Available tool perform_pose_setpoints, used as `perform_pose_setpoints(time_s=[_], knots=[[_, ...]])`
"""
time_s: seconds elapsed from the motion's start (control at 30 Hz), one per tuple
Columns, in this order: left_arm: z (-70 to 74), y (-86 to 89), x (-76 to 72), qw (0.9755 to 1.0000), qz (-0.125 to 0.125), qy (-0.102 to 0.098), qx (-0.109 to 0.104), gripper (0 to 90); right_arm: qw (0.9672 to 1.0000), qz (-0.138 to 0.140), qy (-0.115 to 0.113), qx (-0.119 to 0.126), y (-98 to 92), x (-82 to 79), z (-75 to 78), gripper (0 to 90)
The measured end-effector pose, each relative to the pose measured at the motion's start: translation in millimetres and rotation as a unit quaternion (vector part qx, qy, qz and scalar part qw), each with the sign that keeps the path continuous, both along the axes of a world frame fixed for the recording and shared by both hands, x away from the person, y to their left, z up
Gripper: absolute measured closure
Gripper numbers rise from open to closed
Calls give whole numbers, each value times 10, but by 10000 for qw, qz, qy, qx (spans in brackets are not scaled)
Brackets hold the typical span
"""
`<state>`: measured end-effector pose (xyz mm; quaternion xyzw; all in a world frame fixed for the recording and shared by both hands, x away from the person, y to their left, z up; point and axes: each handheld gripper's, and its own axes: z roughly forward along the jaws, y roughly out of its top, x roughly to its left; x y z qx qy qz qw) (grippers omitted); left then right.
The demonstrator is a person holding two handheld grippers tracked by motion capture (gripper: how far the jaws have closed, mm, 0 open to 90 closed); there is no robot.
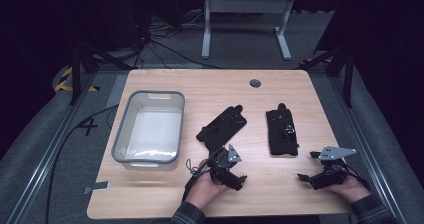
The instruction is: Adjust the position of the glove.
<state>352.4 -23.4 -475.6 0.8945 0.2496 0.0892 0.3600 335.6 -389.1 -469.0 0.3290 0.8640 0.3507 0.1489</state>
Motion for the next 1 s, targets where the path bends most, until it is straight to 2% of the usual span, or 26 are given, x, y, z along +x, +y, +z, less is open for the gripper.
perform_pose_setpoints(time_s=[0.23, 0.37, 0.47, 0.67, 0.7, 0.8, 0.9, 0.93, 1.0], knots=[[0, 0, 1, 10000, -4, 2, 0, 0, 9998, 136, 69, -87, -2, 13, 21, 20], [0, 0, 1, 10000, -5, 0, 1, 0, 9996, 232, 54, -118, 6, 9, 65, 154], [0, 0, -4, 10000, -45, -9, 5, 0, 9997, 211, 19, -148, 25, 14, 113, 200], [0, -1, -14, 9999, -109, -14, 9, 0, 9996, 248, -117, -31, 89, 111, 223, 422], [0, -1, -14, 9999, -109, -14, 9, 0, 9996, 248, -117, -31, 89, 111, 223, 422], [0, -2, -17, 9999, -125, 9, 7, 0, 9994, 270, -191, 30, 122, 168, 292, 586], [0, -7, -17, 9999, -135, 12, 3, 0, 9997, 205, -154, 20, 139, 243, 342, 736], [0, -7, -17, 9999, -135, 12, 3, 0, 9997, 205, -154, 20, 139, 243, 342, 736], [0, -9, -21, 9999, -140, 12, 9, 0, 9997, 213, -122, 43, 139, 287, 354, 804]])
